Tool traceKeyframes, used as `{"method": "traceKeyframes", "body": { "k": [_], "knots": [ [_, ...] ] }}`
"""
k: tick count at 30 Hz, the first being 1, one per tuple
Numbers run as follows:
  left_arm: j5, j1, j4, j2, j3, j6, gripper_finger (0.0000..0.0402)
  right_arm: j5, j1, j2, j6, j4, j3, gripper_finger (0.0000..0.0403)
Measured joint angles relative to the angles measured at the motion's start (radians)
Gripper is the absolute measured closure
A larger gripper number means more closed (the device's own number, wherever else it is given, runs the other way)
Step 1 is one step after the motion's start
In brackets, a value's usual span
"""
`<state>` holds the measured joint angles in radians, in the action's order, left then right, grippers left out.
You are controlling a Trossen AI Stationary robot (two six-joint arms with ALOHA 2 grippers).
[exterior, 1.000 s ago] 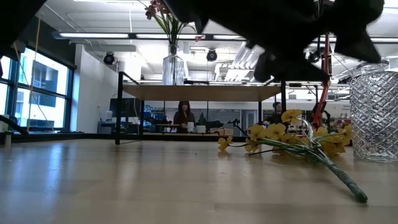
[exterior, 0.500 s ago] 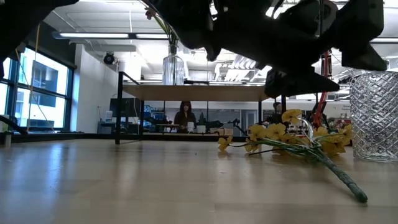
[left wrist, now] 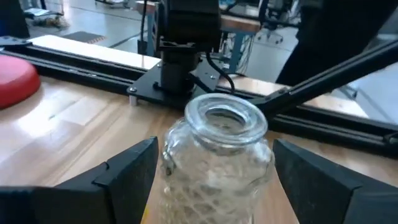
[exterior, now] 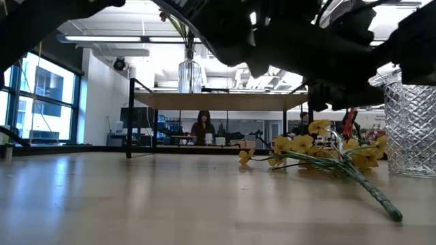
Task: Pick and place flowers into a vace then onto a shelf
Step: Put the blue flowers into the transparent vase
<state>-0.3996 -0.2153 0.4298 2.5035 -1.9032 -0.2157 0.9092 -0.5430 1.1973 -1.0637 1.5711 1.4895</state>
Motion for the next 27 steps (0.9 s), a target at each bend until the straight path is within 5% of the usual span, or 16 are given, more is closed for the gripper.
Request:
{"method": "traceKeyframes", "body": {
  "k": [14, 27],
  "knots": [
    [-0.051, 0.015, -0.127, 0.016, -0.019, 0.01, 0.0105, 0.002, 0.0, 0.0, 0.018, 0.0, 0.0, 0.0395],
    [-0.108, -0.029, -0.399, -0.005, -0.026, -0.126, 0.0108, 0.002, 0.0, 0.0, 0.018, 0.0, 0.0, 0.0395]
  ]
}}
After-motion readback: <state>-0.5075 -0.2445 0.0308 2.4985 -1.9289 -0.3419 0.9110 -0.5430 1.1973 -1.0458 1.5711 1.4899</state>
